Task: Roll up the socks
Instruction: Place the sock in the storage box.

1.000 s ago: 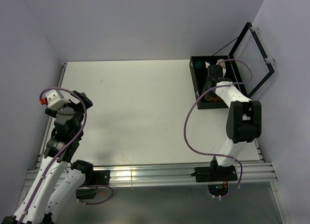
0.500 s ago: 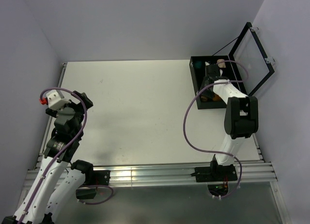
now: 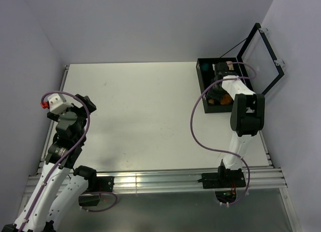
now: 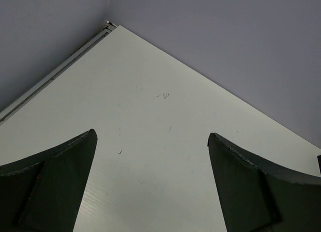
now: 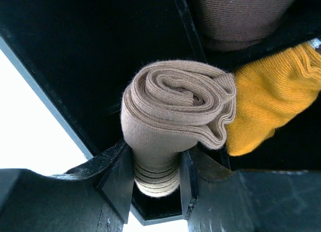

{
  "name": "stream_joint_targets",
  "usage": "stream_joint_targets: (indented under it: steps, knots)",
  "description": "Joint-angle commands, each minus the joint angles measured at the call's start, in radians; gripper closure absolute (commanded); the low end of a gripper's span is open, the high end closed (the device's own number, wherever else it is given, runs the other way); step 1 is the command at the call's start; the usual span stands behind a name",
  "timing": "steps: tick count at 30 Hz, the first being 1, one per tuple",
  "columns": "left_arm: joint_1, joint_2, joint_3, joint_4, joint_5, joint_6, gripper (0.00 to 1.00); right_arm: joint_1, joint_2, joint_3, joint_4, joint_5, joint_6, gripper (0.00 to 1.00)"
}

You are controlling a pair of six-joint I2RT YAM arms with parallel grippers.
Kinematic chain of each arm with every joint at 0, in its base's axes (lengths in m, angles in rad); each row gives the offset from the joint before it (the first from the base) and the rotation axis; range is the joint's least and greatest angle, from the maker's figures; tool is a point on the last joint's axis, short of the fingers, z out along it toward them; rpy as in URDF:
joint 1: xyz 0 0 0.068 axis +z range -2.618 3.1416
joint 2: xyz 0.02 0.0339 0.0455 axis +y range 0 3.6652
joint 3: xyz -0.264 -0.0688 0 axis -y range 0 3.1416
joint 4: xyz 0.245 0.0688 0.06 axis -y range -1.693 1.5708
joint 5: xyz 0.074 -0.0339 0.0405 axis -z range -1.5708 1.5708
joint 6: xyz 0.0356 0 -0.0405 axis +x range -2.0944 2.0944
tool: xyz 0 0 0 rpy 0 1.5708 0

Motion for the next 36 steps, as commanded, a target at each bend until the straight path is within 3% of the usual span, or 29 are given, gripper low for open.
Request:
stream_joint_targets:
  steps: [1, 16, 20, 22, 26, 36]
  knots:
    - [-0.006, -0.003, -0.005, 0.043, 0.012, 0.014, 0.01, 0.024, 0.099, -0.029, -0.065, -0.145, -0.02, 1.0]
    - [-0.006, -0.005, -0.01, 0.043, 0.014, 0.014, 0.01, 0.019, 0.162, 0.028, -0.134, -0.197, -0.07, 1.0]
    - [-0.006, -0.003, -0.01, 0.043, 0.015, 0.015, 0.01, 0.019, 0.094, -0.015, -0.102, -0.225, -0.073, 0.72]
    - [-0.006, -0.005, -0.008, 0.044, 0.017, 0.015, 0.01, 0.019, 0.071, -0.031, -0.084, -0.227, -0.067, 0.63]
    - [-0.006, -0.005, -0.007, 0.043, 0.012, 0.015, 0.01, 0.02, 0.004, -0.057, -0.05, -0.243, -0.05, 0.54]
    - [-0.006, -0.005, -0.008, 0.044, 0.018, 0.017, 0.02, 0.019, -0.093, -0.104, 0.01, -0.211, -0.019, 0.48]
